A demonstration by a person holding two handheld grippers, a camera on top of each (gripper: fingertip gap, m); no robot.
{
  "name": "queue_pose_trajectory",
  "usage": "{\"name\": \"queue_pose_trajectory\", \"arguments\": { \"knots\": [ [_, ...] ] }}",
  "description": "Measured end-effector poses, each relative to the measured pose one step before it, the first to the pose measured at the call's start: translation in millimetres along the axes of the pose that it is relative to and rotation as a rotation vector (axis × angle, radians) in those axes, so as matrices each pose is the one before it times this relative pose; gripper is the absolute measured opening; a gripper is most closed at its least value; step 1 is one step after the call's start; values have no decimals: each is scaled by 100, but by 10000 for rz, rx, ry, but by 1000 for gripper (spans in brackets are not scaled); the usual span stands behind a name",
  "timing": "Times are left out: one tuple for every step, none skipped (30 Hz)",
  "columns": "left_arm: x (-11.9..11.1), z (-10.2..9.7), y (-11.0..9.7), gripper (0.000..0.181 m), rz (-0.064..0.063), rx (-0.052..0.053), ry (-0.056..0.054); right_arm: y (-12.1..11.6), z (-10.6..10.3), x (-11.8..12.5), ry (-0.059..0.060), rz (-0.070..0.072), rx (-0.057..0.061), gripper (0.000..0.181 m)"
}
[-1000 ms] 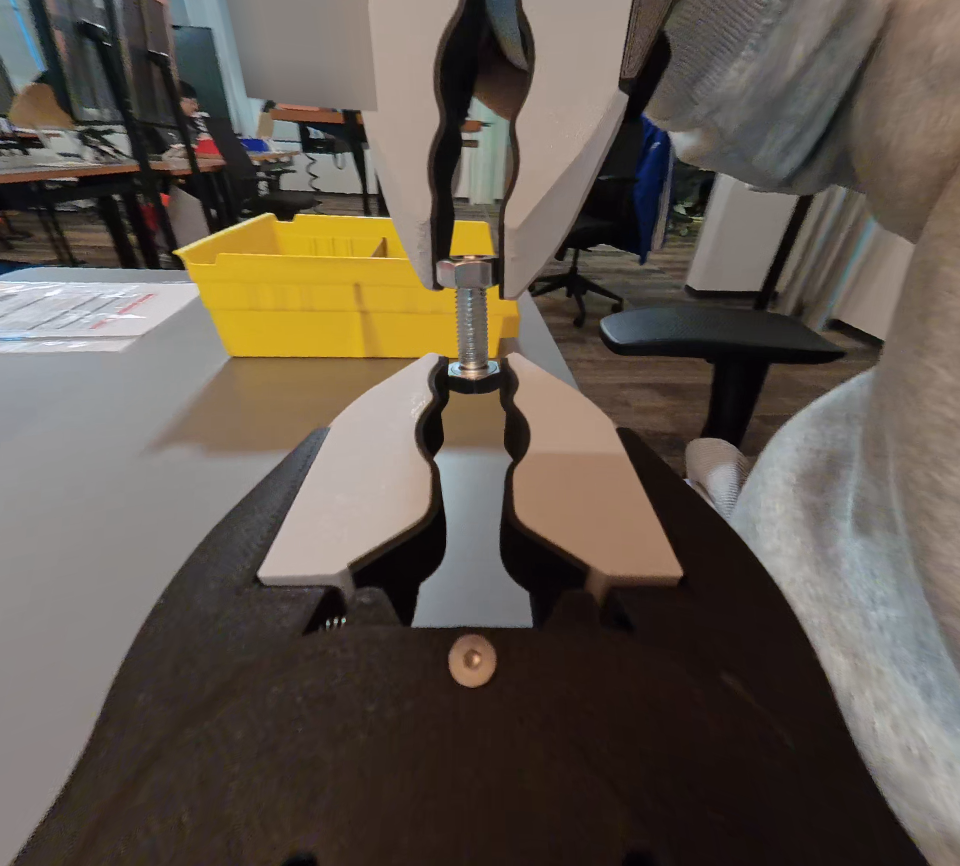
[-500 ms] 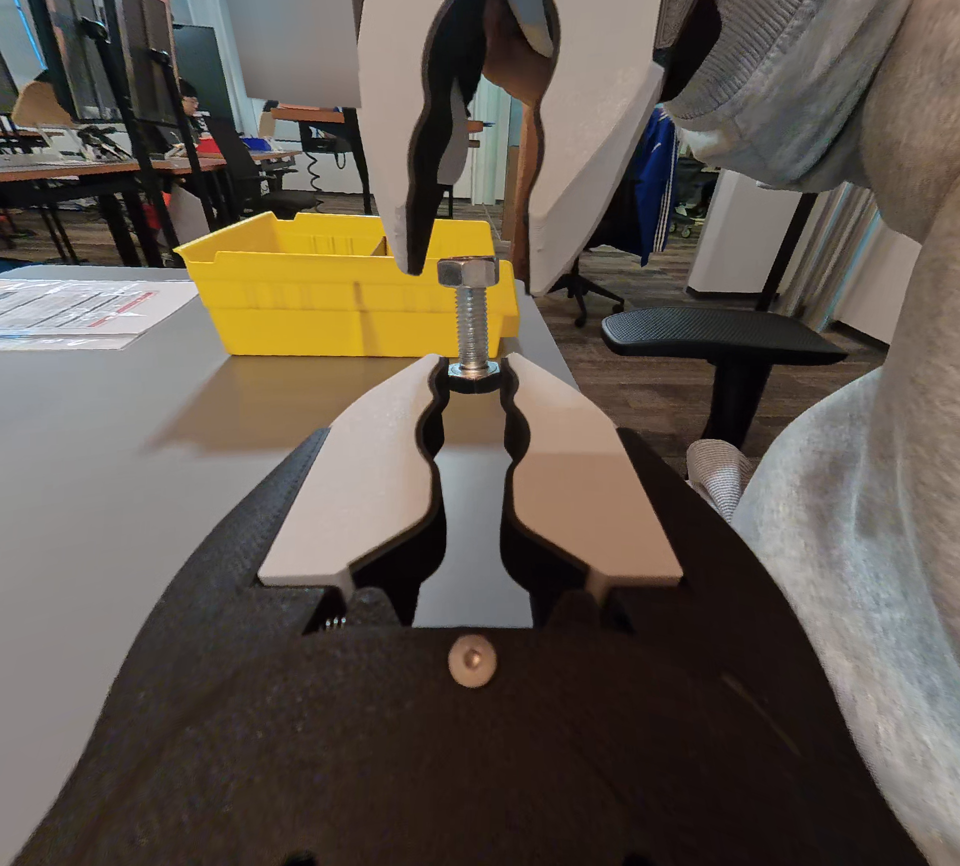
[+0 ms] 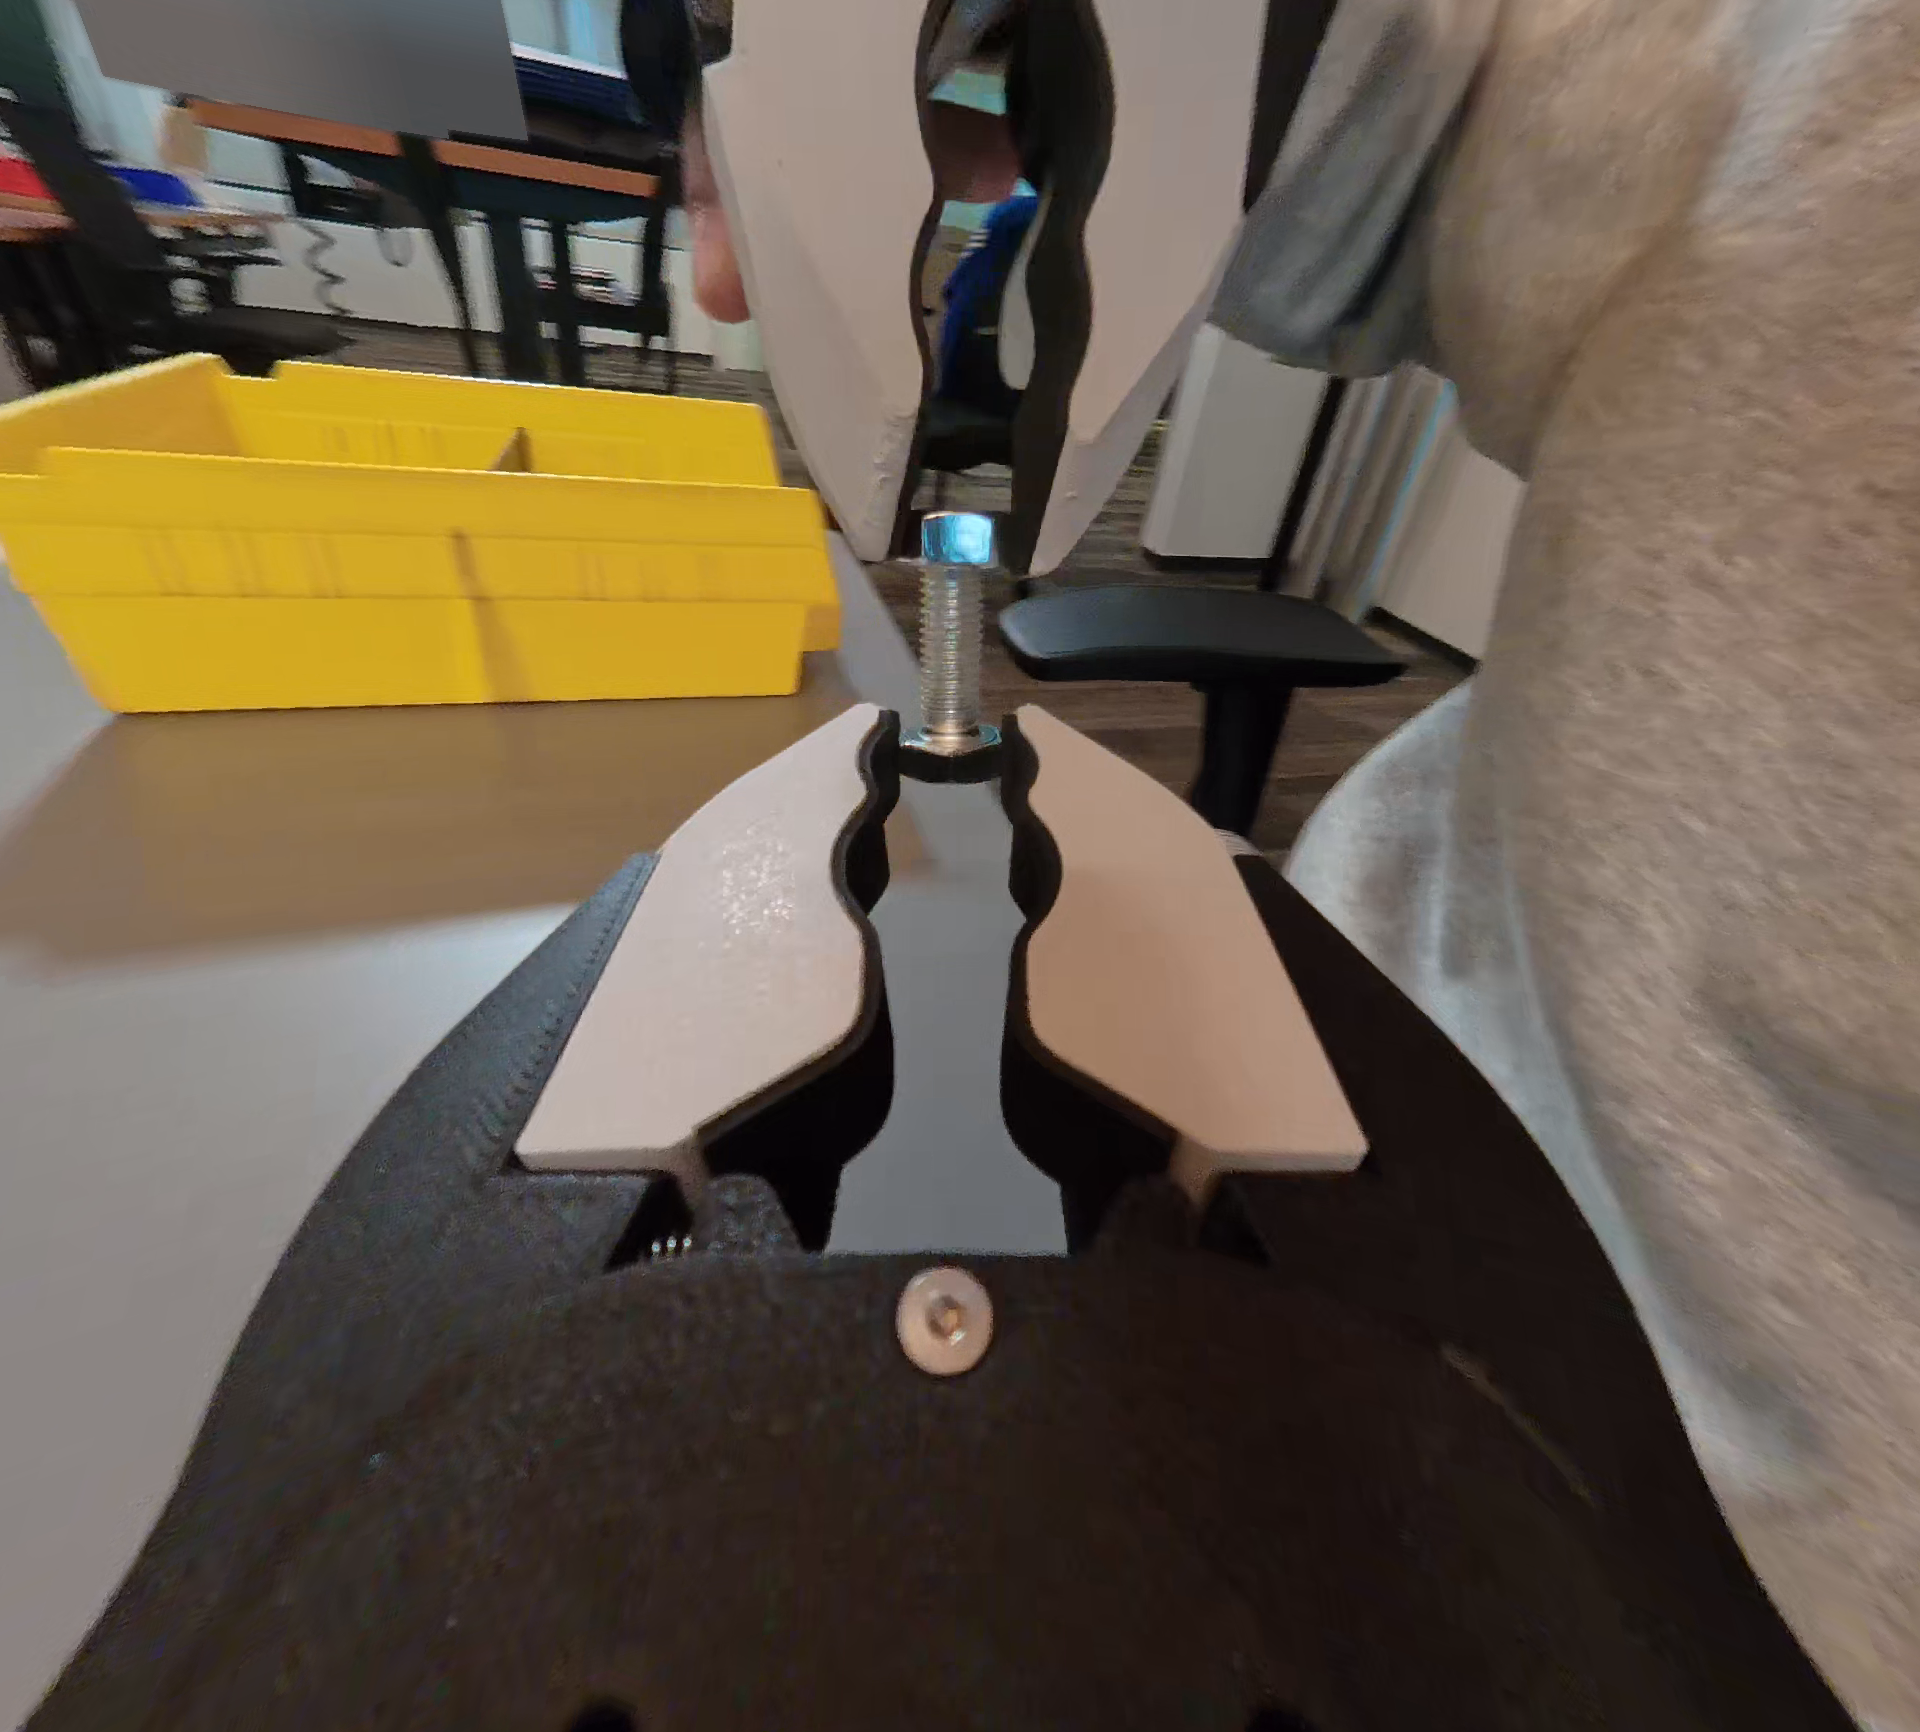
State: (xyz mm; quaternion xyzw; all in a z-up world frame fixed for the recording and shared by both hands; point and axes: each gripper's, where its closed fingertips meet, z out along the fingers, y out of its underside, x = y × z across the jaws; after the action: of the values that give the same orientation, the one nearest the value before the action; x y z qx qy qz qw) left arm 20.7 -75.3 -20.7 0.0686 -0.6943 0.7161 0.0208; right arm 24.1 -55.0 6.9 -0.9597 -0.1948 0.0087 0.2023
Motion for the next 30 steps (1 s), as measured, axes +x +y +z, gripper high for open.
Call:
{"name": "queue_pose_trajectory", "arguments": {
  "knots": [
    [609, 31, -51, 19, -154, 15, 427, -166, -103, -443, -208, -274, 266, 19],
    [636, 4, -115, 19, -156, 83, 459, -182, -133, -423, -183, -298, 286, 19],
    [598, -13, -133, 19, -247, 100, 473, -187, -105, -366, -128, -284, 286, 19],
    [455, -27, -90, 19, -345, 79, 421, -136, -44, -246, -60, -181, 204, 19],
    [277, -57, -28, 19, -306, 43, 331, -45, 17, -110, -13, -31, 89, 19],
    [-25, -71, -12, 19, -68, 68, 58, 30, 33, 45, 54, 114, -8, 19],
    [-218, -52, -9, 19, 92, 90, -140, 106, 22, 152, 85, 218, -81, 19],
    [-237, -9, 61, 19, 79, -11, -162, 117, -4, 167, 71, 272, -75, 20],
    [-274, 9, 144, 19, 110, -88, -194, 25, -21, 184, 73, 303, 1, 27],
    [-298, 3, 98, 19, 180, -50, -248, -9, -49, 214, 71, 338, 22, 35],
    [-256, -1, 26, 19, 172, 4, -231, -8, -31, 179, 38, 352, 8, 41],
    [-215, -8, -29, 19, 119, 28, -186, -21, 15, 152, 32, 335, 22, 47],
    [-298, -33, -78, 19, 122, 53, -243, 45, 66, 197, 99, 286, -2, 53],
    [-432, -61, -132, 19, 205, 97, -353, 154, 108, 136, 91, 197, -59, 58],
    [-422, -103, -165, 19, 245, 119, -357, 213, 144, 161, 136, 172, -88, 58],
    [-403, -104, -145, 19, 205, 74, -326, 237, 129, 342, 252, 195, -128, 58],
    [-402, -99, -132, 19, 197, 41, -322, 186, 102, 291, 209, 186, -118, 56],
    [-356, -93, -155, 19, 227, 66, -303, 51, 55, 258, 178, 223, -30, 54],
    [-276, -75, -99, 19, 221, 31, -254, -70, 0, 290, 163, 311, 21, 51],
    [-307, -45, -51, 19, 190, 2, -269, -160, -51, 188, 71, 369, 69, 50],
    [-334, -32, -14, 19, 142, 2, -277, -245, -111, 216, 66, 417, 116, 48],
    [-237, -26, 0, 19, 110, -1, -189, -254, -136, 213, 56, 426, 128, 45],
    [-155, -14, 1, 19, 68, 6, -126, -199, -129, 129, -12, 386, 90, 43],
    [-144, -6, -15, 19, 35, 3, -114, -41, -84, 154, 7, 326, 9, 38],
    [-93, -15, -42, 19, 31, 15, -72, 44, -41, 149, 14, 221, -43, 34],
    [7, -10, -39, 19, 25, 13, -8, 114, 27, 95, -5, 114, -68, 32],
    [7, 4, -31, 19, 15, 1, -11, 109, 45, 138, 42, 58, -63, 28],
    [-2, 8, -30, 19, 16, 8, -17, 34, 44, 94, 22, 23, -18, 24],
    [50, 14, 4, 19, 18, -9, 20, -36, 28, -40, -58, 6, 21, 21],
    [16, 17, 36, 19, 11, -25, 2, -44, 21, -27, -34, 14, 11, 19]
  ]
}}
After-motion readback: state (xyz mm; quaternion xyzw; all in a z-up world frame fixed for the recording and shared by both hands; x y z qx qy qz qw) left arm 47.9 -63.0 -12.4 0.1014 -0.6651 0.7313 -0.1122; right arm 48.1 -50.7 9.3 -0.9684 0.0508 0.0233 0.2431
